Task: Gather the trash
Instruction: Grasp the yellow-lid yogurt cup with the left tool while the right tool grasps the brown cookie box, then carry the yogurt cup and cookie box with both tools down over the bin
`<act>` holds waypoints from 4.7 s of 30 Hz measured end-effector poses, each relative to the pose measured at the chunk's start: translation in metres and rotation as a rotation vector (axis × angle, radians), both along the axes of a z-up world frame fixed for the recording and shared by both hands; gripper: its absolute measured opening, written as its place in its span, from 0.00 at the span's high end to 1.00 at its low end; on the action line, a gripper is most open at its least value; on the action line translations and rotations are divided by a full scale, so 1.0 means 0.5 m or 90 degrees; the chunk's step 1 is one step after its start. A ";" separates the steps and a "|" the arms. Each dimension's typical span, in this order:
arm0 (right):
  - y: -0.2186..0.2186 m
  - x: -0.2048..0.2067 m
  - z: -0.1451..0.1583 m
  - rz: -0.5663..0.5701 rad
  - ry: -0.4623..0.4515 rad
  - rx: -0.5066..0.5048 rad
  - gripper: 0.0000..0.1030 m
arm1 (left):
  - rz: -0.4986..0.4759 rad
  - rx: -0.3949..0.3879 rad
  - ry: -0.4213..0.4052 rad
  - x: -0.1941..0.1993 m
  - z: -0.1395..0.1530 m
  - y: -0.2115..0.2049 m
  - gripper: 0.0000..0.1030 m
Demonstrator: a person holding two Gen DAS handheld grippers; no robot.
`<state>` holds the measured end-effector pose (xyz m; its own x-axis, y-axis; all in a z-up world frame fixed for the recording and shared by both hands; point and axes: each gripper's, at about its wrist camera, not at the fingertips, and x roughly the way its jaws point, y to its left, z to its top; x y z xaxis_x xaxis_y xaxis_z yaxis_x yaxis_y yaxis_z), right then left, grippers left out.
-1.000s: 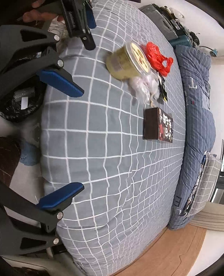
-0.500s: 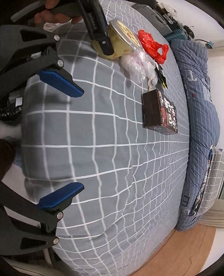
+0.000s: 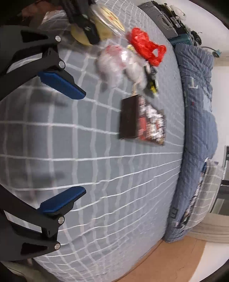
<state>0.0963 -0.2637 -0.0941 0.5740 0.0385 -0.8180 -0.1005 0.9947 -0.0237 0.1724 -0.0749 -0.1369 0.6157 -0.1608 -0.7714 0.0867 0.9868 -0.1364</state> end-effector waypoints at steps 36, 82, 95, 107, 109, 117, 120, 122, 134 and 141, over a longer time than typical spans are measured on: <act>0.154 0.265 -0.143 -0.082 0.129 -0.009 0.15 | 0.048 0.056 -0.011 0.039 -0.024 0.151 0.30; 0.125 -0.056 0.133 0.018 -0.109 -0.015 0.15 | 0.044 0.022 -0.066 -0.235 0.126 0.102 0.30; 0.148 -0.139 0.126 0.037 -0.120 0.011 0.15 | 0.034 0.026 -0.072 -0.343 0.140 0.108 0.30; 0.120 -0.186 0.059 0.029 -0.097 0.009 0.15 | 0.051 0.037 -0.024 -0.410 0.071 0.118 0.30; 0.117 -0.185 0.044 0.027 -0.089 0.011 0.15 | 0.050 0.039 -0.012 -0.417 0.054 0.120 0.30; 0.115 -0.164 -0.041 0.030 -0.022 0.015 0.15 | 0.046 0.040 0.034 -0.418 -0.031 0.136 0.30; 0.116 -0.142 -0.067 0.036 0.006 0.027 0.15 | 0.051 0.040 0.044 -0.408 -0.064 0.149 0.30; 0.115 -0.127 -0.078 0.015 -0.004 0.027 0.15 | 0.057 0.047 0.057 -0.402 -0.085 0.159 0.30; 0.143 -0.075 -0.086 0.002 0.026 0.015 0.15 | 0.065 0.029 0.132 -0.424 -0.172 0.205 0.30; 0.154 -0.035 -0.105 0.004 0.073 0.033 0.15 | 0.078 0.031 0.167 -0.442 -0.203 0.226 0.30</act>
<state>0.0790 -0.1865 -0.1464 0.4759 0.0862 -0.8753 -0.1060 0.9936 0.0402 -0.0488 0.0380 -0.2383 0.4070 -0.0570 -0.9116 -0.0655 0.9937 -0.0913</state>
